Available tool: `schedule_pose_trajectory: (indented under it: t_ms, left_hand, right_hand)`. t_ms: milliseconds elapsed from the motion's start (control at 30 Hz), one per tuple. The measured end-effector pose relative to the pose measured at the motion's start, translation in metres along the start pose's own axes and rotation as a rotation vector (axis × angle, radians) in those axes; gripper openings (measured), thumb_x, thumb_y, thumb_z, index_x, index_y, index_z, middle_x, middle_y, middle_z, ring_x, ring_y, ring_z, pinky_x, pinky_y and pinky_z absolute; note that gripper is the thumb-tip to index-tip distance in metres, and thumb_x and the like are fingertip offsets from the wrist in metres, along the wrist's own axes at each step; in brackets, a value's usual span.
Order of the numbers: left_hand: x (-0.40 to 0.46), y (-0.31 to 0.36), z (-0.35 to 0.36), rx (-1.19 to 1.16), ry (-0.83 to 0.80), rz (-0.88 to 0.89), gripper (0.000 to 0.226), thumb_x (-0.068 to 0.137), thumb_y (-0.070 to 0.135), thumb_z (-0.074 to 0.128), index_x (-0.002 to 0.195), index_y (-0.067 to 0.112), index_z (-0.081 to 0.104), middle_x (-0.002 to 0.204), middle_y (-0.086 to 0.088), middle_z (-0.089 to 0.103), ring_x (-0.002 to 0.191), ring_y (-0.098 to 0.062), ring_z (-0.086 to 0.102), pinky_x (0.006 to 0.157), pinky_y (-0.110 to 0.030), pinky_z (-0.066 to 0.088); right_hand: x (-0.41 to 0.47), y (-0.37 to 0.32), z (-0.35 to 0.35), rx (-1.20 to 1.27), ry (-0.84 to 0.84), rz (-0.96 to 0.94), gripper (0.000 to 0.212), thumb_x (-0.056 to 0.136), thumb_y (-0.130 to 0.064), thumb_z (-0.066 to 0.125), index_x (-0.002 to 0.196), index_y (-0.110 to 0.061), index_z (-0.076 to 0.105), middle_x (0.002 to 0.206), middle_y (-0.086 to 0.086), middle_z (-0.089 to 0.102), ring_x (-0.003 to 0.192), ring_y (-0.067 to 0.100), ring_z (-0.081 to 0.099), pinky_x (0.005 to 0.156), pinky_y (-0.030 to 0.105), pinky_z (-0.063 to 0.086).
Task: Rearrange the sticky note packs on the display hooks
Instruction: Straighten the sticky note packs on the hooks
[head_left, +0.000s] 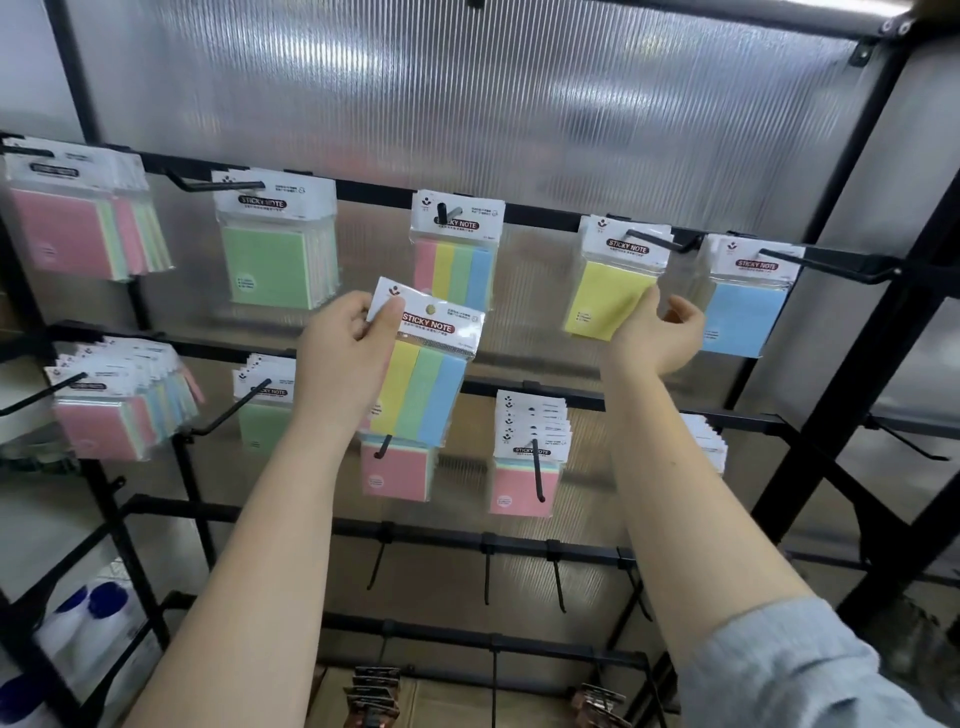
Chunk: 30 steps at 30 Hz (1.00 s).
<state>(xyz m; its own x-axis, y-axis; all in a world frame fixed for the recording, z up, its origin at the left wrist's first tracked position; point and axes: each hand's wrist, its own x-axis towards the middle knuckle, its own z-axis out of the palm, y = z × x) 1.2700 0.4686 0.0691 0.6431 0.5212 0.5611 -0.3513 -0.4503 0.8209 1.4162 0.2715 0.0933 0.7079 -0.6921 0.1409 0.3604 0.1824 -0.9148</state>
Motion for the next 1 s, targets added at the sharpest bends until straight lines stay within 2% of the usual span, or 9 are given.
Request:
schedule_pose_trajectory:
  t_ms: [133, 200, 267, 367, 500, 600, 700, 833, 1000]
  left_hand:
    - [-0.001, 0.014, -0.007, -0.069, 0.029, 0.037, 0.021, 0.094, 0.029, 0.055, 0.074, 0.024, 0.060, 0.071, 0.007, 0.068, 0.066, -0.014, 0.058, 0.057, -0.024, 0.041]
    - [0.000, 0.017, -0.010, -0.126, 0.029, 0.063, 0.029, 0.094, 0.032, 0.055, 0.080, 0.006, 0.060, 0.073, -0.012, 0.066, 0.062, -0.017, 0.052, 0.056, -0.029, 0.039]
    - [0.002, 0.022, -0.012, -0.146, 0.042, 0.099, 0.043, 0.092, 0.036, 0.056, 0.081, -0.006, 0.052, 0.072, -0.029, 0.055, 0.058, -0.016, 0.039, 0.052, -0.031, 0.034]
    - [0.007, 0.033, -0.011, -0.222, 0.052, 0.142, 0.046, 0.090, 0.035, 0.058, 0.083, -0.010, 0.053, 0.074, -0.033, 0.056, 0.061, -0.018, 0.039, 0.055, -0.033, 0.033]
    - [0.015, 0.045, -0.006, -0.259, 0.081, 0.155, 0.026, 0.090, 0.033, 0.059, 0.069, 0.019, 0.053, 0.057, 0.001, 0.051, 0.053, -0.008, 0.035, 0.051, -0.025, 0.028]
    - [0.020, 0.051, -0.002, -0.268, 0.094, 0.167, 0.022, 0.090, 0.031, 0.060, 0.070, 0.024, 0.054, 0.059, 0.009, 0.055, 0.053, -0.005, 0.040, 0.053, -0.023, 0.032]
    - [0.026, 0.051, 0.003, -0.260, 0.113, 0.154, 0.021, 0.089, 0.028, 0.060, 0.069, 0.023, 0.055, 0.057, 0.016, 0.056, 0.052, 0.002, 0.042, 0.053, -0.018, 0.034]
    - [0.035, 0.046, 0.006, -0.268, 0.155, 0.127, 0.024, 0.087, 0.027, 0.061, 0.069, 0.012, 0.056, 0.065, -0.003, 0.051, 0.062, -0.011, 0.039, 0.057, -0.025, 0.030]
    - [0.036, 0.046, 0.008, -0.215, 0.149, 0.149, 0.029, 0.086, 0.028, 0.061, 0.060, 0.025, 0.049, 0.046, 0.019, 0.045, 0.047, 0.001, 0.035, 0.048, -0.014, 0.026]
  right_hand:
    - [-0.012, 0.012, -0.020, -0.005, -0.021, 0.013, 0.008, 0.090, -0.020, 0.060, 0.097, -0.015, 0.061, 0.094, -0.006, 0.060, 0.085, 0.008, 0.056, 0.071, 0.014, 0.043]
    - [-0.018, 0.020, -0.033, -0.013, -0.067, 0.010, 0.008, 0.090, -0.021, 0.059, 0.094, -0.014, 0.063, 0.087, -0.009, 0.062, 0.082, 0.006, 0.057, 0.065, 0.009, 0.042]
    - [-0.022, 0.031, -0.047, -0.069, -0.122, -0.007, 0.014, 0.090, -0.022, 0.058, 0.094, -0.011, 0.066, 0.088, -0.004, 0.065, 0.082, 0.008, 0.059, 0.069, 0.014, 0.044]
    - [-0.030, 0.052, -0.069, -0.234, -0.219, -0.067, 0.018, 0.090, -0.020, 0.054, 0.081, -0.010, 0.065, 0.074, -0.002, 0.062, 0.066, 0.008, 0.053, 0.065, 0.024, 0.042]
    - [-0.044, 0.080, -0.097, -0.476, -0.329, -0.145, 0.031, 0.094, -0.021, 0.049, 0.068, -0.008, 0.061, 0.063, 0.002, 0.058, 0.057, 0.013, 0.046, 0.053, 0.026, 0.034]
    - [-0.056, 0.095, -0.111, -0.525, -0.377, -0.141, 0.039, 0.096, -0.022, 0.047, 0.059, -0.013, 0.054, 0.051, -0.006, 0.050, 0.045, 0.003, 0.041, 0.046, 0.015, 0.029]
    - [-0.066, 0.105, -0.117, -0.550, -0.403, -0.099, 0.038, 0.097, -0.024, 0.045, 0.063, -0.015, 0.058, 0.060, -0.004, 0.059, 0.053, 0.005, 0.047, 0.051, 0.021, 0.033]
    - [-0.075, 0.111, -0.119, -0.543, -0.446, -0.056, 0.031, 0.096, -0.024, 0.046, 0.070, -0.023, 0.062, 0.071, -0.011, 0.065, 0.071, 0.007, 0.059, 0.062, 0.025, 0.040]
    - [-0.078, 0.113, -0.115, -0.571, -0.475, -0.044, 0.018, 0.094, -0.024, 0.049, 0.089, -0.019, 0.066, 0.081, -0.011, 0.066, 0.078, 0.009, 0.058, 0.067, 0.025, 0.039]
